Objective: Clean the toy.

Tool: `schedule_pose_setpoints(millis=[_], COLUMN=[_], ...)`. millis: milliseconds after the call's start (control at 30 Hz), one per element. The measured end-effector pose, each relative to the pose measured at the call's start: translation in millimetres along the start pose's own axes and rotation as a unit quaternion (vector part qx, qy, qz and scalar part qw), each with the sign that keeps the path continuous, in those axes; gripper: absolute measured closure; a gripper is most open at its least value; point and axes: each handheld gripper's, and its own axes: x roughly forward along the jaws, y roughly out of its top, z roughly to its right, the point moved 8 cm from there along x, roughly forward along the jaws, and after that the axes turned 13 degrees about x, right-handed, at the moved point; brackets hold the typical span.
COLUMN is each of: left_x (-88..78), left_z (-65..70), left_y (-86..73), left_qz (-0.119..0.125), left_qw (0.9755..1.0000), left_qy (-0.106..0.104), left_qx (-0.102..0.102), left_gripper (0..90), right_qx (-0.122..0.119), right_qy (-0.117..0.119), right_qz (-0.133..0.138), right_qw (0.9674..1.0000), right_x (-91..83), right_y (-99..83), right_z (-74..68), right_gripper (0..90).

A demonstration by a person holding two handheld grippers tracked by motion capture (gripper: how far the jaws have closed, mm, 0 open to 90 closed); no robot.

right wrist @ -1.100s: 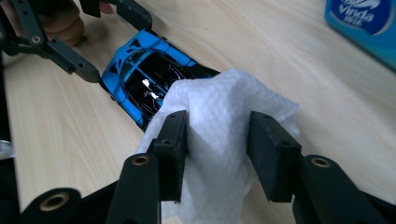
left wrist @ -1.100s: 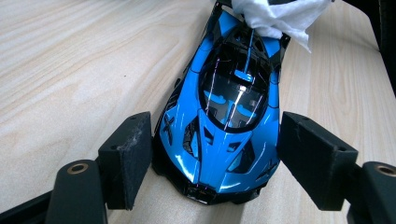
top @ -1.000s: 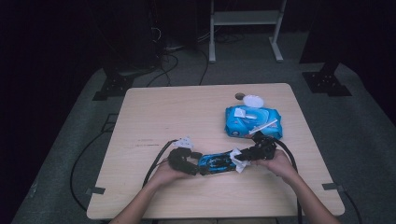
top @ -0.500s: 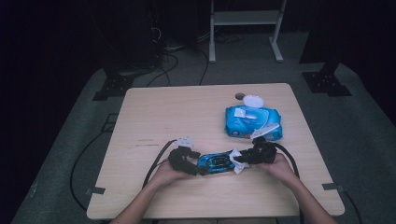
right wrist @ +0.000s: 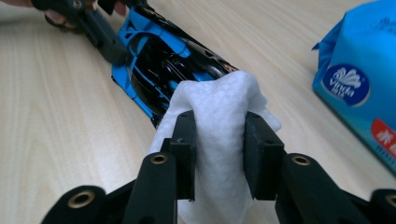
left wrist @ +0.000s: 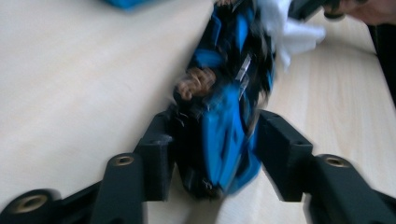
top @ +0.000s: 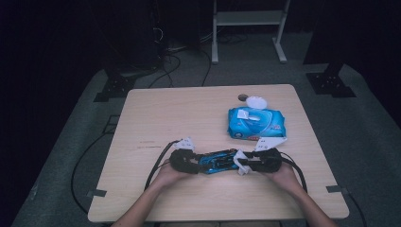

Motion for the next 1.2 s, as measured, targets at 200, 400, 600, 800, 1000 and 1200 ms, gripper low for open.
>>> schedule_pose_setpoints(millis=[200, 400, 600, 800, 1000, 1200], left_x=[-4.8, -1.7, -2.4, -2.0, -1.6, -2.4], left_z=[2.2, 10.3, 11.6, 11.0, 12.3, 11.5], left_y=[1.6, 3.5, 3.1, 3.0, 3.3, 2.7], left_qz=[0.001, -0.007, -0.008, -0.006, -0.004, -0.004], left_qw=[0.9975, 0.9946, 0.9928, 0.9919, 0.9911, 0.9922], left_qy=[0.037, 0.036, 0.036, 0.035, 0.036, 0.033], left_qx=[0.061, 0.098, 0.114, 0.122, 0.128, 0.120], left_gripper=[55.2, 63.7, 67.0, 67.8, 68.0, 68.8], right_qx=[-0.017, 0.017, 0.039, 0.052, 0.028, 0.005], right_qy=[-0.025, -0.026, -0.021, -0.008, 0.024, 0.027], right_qz=[0.000, -0.006, 0.009, 0.041, 0.031, -0.006], right_qw=[0.9995, 0.9995, 0.9990, 0.9978, 0.9988, 0.9996], right_x=[6.9, -2.5, -16.2, -26.0, 8.8, 45.4], right_y=[4.9, -1.6, 0.7, 26.3, 56.5, 62.1], right_z=[0.0, 3.5, 1.0, -13.1, -48.5, -66.1], right_gripper=[69.0, 65.4, 75.6, 78.0, 79.0, 79.7])
